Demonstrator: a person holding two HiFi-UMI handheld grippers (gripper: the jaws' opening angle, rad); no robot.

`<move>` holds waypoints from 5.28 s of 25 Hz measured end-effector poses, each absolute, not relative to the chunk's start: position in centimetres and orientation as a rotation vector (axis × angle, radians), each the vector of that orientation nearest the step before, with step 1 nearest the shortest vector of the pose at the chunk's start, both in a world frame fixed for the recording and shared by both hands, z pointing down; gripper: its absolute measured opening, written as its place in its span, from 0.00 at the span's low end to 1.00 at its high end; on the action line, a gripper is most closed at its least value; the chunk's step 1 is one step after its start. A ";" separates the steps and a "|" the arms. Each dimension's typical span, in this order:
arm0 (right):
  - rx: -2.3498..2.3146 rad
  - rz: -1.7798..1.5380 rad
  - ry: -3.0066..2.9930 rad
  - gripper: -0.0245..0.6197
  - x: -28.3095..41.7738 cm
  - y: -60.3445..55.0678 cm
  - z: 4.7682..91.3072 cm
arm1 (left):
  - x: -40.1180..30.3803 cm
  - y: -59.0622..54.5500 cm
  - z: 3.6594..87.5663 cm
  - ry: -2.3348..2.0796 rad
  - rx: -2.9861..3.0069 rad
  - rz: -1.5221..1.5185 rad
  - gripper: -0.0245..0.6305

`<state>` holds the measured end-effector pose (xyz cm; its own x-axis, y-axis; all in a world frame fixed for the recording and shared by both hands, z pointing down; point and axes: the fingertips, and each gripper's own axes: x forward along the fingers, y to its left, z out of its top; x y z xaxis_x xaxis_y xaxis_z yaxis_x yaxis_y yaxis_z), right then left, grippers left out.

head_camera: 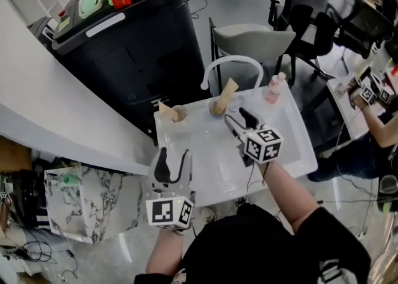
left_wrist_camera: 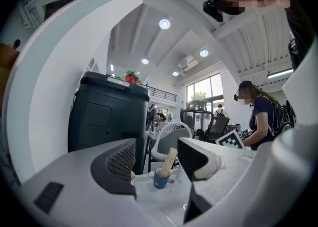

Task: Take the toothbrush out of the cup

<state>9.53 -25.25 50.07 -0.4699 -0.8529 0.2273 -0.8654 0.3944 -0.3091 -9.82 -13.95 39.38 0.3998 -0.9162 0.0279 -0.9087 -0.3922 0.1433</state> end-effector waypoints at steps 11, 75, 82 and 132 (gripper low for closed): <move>1.572 0.765 -2.467 0.41 10.3 -31.0 56.9 | -9.5 -14.5 40.6 -1.713 2.439 -0.053 0.42; 1.637 0.344 -2.634 0.08 6.5 -31.0 47.0 | -13.2 -12.5 42.1 -1.725 2.385 -0.026 0.42; 1.629 0.150 -2.720 0.08 5.8 -25.2 40.6 | -12.6 -11.8 40.6 -1.664 2.458 -0.058 0.42; 1.553 0.082 -2.714 0.08 5.5 -13.8 38.1 | -14.2 -21.6 45.5 -1.635 2.360 -0.042 0.41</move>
<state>5.52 -13.76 38.10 -0.5070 -0.8611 0.0380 -0.8619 0.5057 -0.0384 -14.21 -21.56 45.52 0.3630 -0.9228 0.1288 -0.9150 -0.3269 0.2363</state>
